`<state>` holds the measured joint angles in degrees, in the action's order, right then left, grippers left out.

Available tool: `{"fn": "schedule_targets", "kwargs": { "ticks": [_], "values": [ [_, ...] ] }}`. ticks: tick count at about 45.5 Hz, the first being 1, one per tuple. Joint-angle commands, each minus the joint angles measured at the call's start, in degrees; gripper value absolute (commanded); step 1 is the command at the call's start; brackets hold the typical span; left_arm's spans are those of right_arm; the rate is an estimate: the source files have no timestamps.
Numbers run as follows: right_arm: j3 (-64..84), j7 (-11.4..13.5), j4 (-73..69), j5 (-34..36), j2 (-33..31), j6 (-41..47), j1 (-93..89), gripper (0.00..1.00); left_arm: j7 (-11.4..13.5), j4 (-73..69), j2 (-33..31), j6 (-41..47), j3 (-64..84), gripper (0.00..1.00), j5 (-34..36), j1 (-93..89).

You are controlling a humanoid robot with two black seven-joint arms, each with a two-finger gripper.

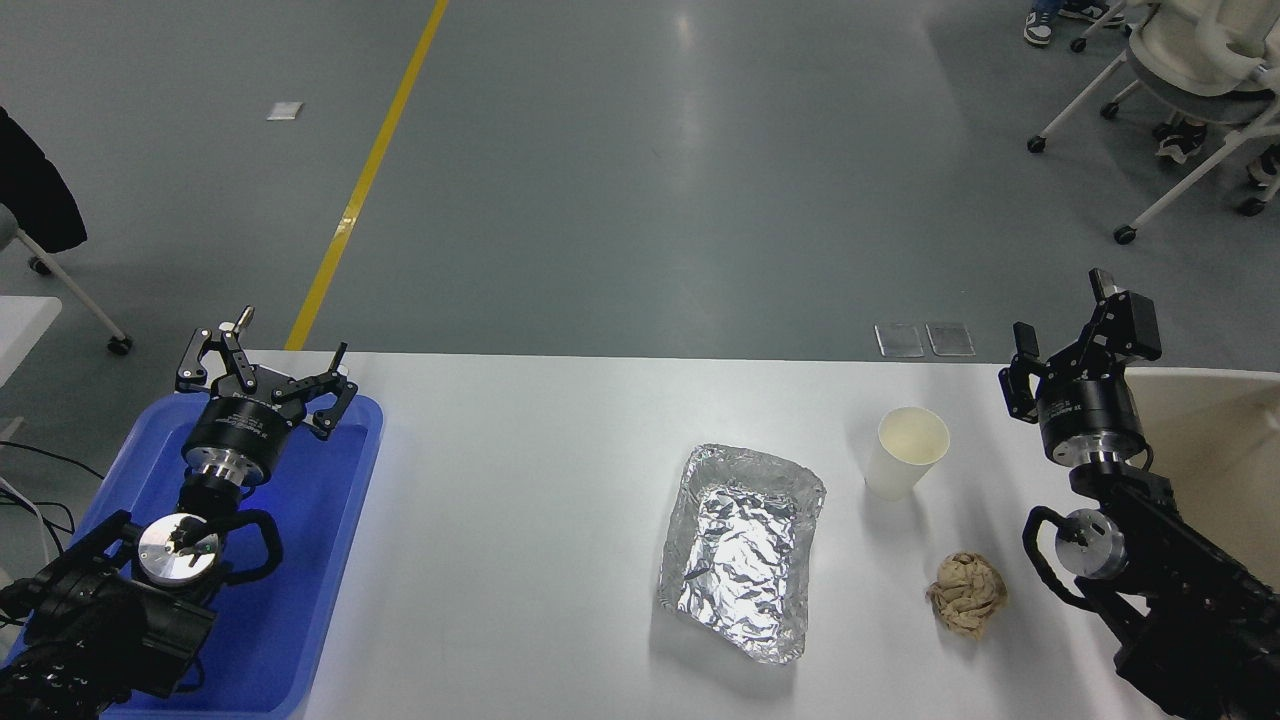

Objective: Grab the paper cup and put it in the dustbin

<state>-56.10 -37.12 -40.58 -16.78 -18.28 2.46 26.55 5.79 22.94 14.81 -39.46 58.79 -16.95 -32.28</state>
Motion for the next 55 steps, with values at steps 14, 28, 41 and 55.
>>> {"fn": "schedule_targets", "kwargs": {
  "ticks": [14,28,41,55],
  "values": [
    [-0.07,0.03,-0.02,0.00,0.00,-0.09,-0.09,1.00,0.01,0.00,0.05,0.00,0.01,1.00,-0.10,0.02],
    [0.02,0.03,0.06,0.08,-0.44,0.00,0.35,1.00,0.01,0.00,-0.04,0.00,0.01,1.00,-0.10,-0.07],
    [0.46,0.64,0.59,0.00,-2.81,-0.09,2.54,1.00,0.01,0.09,0.05,0.00,0.01,1.00,-0.10,0.02],
    [16.71,1.08,6.56,0.08,-7.91,-0.61,9.57,1.00,0.01,0.00,-0.04,0.00,0.01,1.00,-0.10,0.02]
  ]
}}
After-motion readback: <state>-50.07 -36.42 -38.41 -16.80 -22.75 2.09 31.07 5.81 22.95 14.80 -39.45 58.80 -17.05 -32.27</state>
